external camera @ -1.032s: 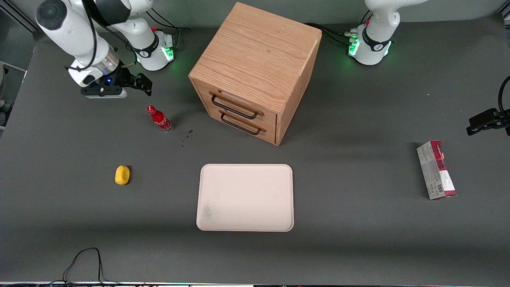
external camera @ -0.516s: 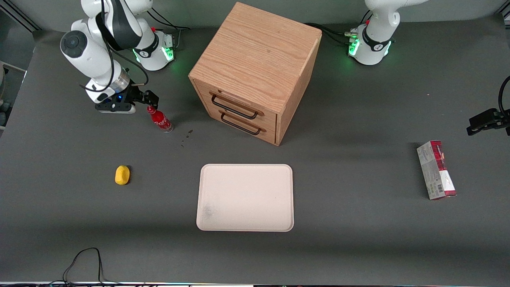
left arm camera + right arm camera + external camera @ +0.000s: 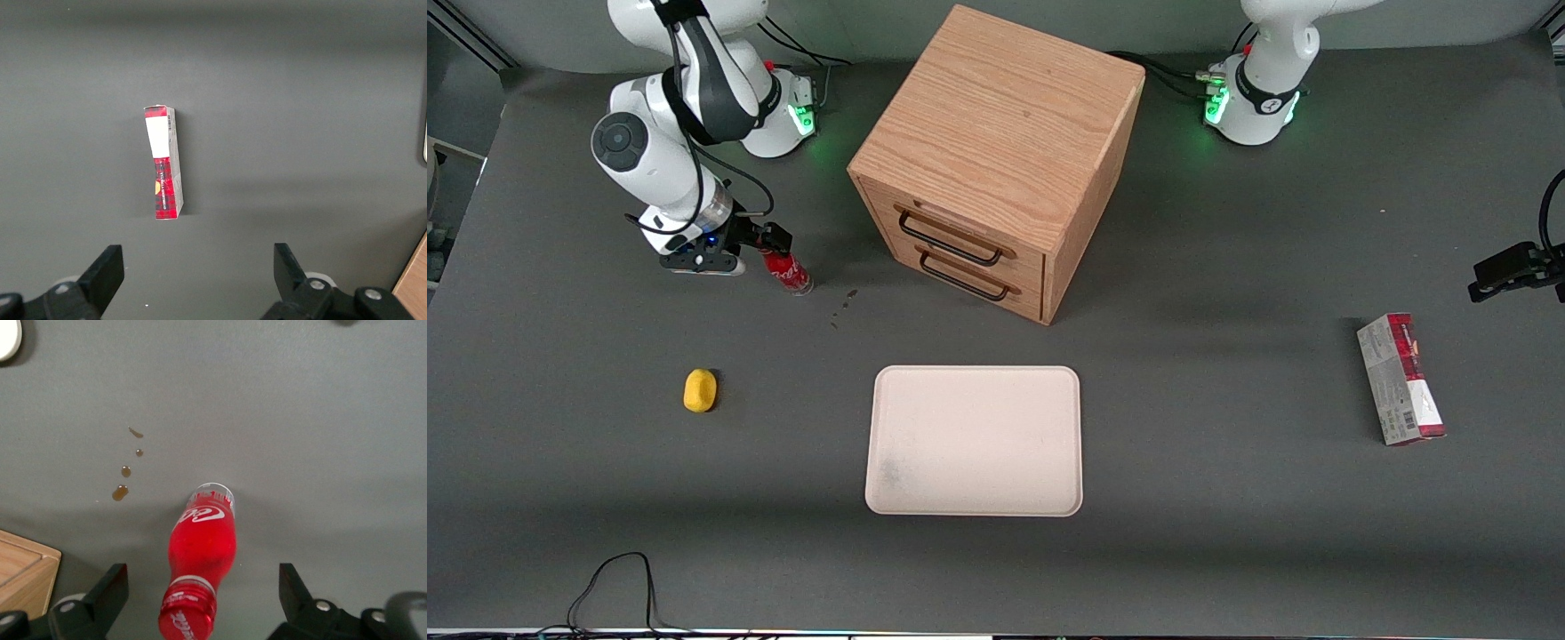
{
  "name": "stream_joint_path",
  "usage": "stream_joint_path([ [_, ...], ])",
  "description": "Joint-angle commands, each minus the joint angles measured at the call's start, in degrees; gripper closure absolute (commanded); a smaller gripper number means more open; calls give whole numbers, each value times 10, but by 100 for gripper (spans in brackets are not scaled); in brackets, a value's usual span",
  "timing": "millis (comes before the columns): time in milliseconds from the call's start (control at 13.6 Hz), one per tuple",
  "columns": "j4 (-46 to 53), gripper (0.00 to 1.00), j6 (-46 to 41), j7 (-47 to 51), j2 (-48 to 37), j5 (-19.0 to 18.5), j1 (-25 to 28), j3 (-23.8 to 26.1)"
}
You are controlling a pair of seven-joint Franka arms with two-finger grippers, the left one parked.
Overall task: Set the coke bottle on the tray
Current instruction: 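Close the right gripper around the bottle's cap end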
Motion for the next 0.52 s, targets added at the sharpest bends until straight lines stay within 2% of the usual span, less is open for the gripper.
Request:
stream_joint_path([
  [0,-4,0,-9,13,-3,-10,10,-2],
  [147,-2,0,-21,13,-4,-10,12,-2],
  [221,-1,4,-24,10,-4,-10,13,-2],
  [295,0,17,-24,6,-3,-9,12,-2],
  [368,1,37,-24,5,-2,-9,12,-2],
  [442,1,52,-24,5,-2,-10,12,-2],
])
